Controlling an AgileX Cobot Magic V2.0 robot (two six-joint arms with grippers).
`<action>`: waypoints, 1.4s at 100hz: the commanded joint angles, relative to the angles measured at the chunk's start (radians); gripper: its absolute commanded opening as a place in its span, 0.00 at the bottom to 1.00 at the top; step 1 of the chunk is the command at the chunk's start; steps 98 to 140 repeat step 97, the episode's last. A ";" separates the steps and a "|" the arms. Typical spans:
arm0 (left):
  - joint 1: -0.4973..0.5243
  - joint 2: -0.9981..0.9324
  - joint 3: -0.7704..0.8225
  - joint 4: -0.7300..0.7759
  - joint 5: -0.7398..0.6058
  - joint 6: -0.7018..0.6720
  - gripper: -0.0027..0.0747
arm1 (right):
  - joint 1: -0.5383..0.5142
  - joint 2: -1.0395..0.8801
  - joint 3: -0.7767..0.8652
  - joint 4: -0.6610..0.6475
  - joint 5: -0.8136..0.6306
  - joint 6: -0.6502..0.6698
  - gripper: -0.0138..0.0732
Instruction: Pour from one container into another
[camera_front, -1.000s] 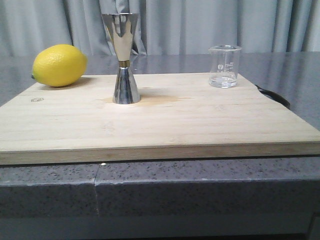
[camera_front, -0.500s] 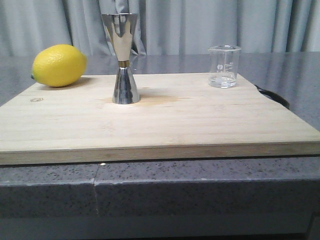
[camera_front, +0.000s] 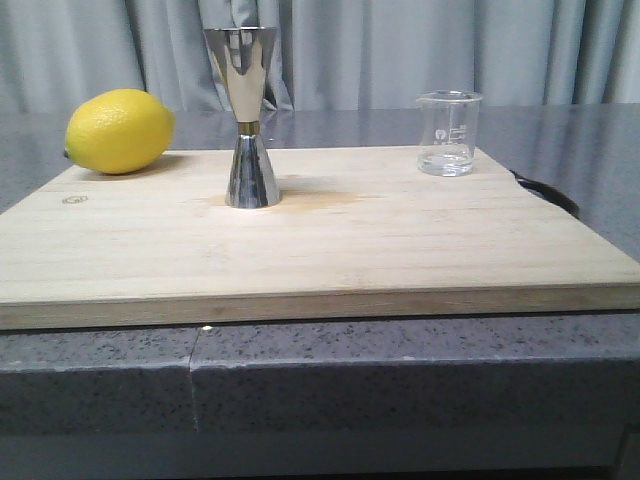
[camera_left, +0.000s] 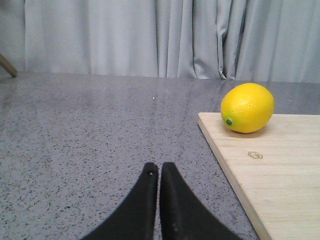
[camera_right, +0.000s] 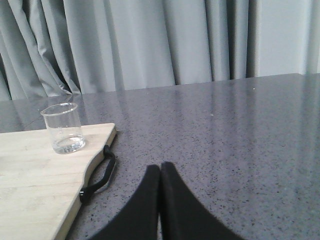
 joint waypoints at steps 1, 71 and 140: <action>0.005 -0.029 0.015 -0.008 -0.084 -0.010 0.01 | -0.007 -0.018 0.026 -0.015 -0.071 0.000 0.08; 0.005 -0.029 0.015 -0.008 -0.084 -0.010 0.01 | -0.007 -0.018 0.026 0.298 -0.097 -0.326 0.08; 0.005 -0.029 0.015 -0.008 -0.084 -0.010 0.01 | -0.007 -0.018 0.026 0.298 -0.097 -0.326 0.08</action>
